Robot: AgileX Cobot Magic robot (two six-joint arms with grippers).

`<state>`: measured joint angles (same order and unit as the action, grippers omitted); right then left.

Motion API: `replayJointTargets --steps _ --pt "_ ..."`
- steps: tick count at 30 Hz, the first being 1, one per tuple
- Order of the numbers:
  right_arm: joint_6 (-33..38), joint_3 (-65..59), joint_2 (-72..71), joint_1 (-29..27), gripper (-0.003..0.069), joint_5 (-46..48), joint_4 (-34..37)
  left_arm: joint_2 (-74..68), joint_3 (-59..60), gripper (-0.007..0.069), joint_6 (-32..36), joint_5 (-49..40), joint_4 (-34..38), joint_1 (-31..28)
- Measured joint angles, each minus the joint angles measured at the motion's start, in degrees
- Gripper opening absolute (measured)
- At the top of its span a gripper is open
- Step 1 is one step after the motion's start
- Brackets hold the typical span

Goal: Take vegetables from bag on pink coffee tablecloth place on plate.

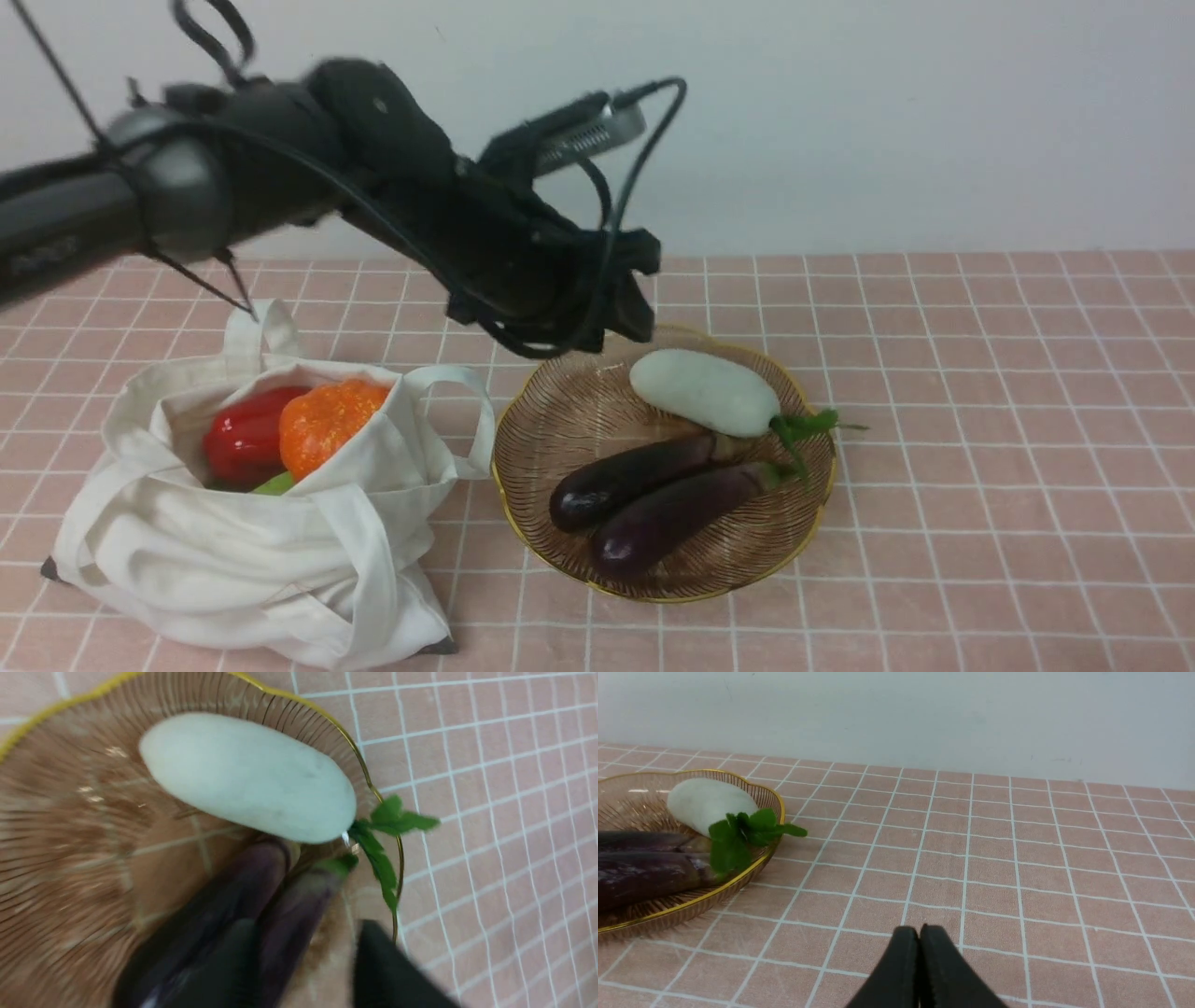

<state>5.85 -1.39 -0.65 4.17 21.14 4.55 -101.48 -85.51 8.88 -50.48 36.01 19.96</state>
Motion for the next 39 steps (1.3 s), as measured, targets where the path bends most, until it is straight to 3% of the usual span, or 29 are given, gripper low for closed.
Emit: replayJointTargets --steps 2,6,12,20,31,39 --pt "0.00 0.00 0.00 0.00 -0.0015 0.00 0.00 3.94 0.00 0.0043 0.31 -1.83 -3.20 -0.77" --pt "0.00 0.00 0.00 0.00 -0.0015 0.00 0.00 17.90 1.85 -0.0003 0.37 -1.43 -8.41 -0.96" --pt "0.00 0.00 0.00 0.00 -0.0015 0.00 0.00 38.73 10.48 -0.0005 1.82 4.71 -10.88 0.09" --pt "0.00 0.00 0.00 0.00 -0.0015 0.00 0.00 68.59 35.65 -0.0005 2.24 24.33 -12.89 0.14" --pt "0.00 0.00 0.00 0.00 -0.0015 0.00 0.07 101.25 59.41 -0.0004 4.02 40.00 -14.46 0.14" --pt "0.00 0.00 0.00 0.00 -0.0015 0.13 0.11 99.29 67.72 -0.0004 5.12 49.68 -14.66 0.14"
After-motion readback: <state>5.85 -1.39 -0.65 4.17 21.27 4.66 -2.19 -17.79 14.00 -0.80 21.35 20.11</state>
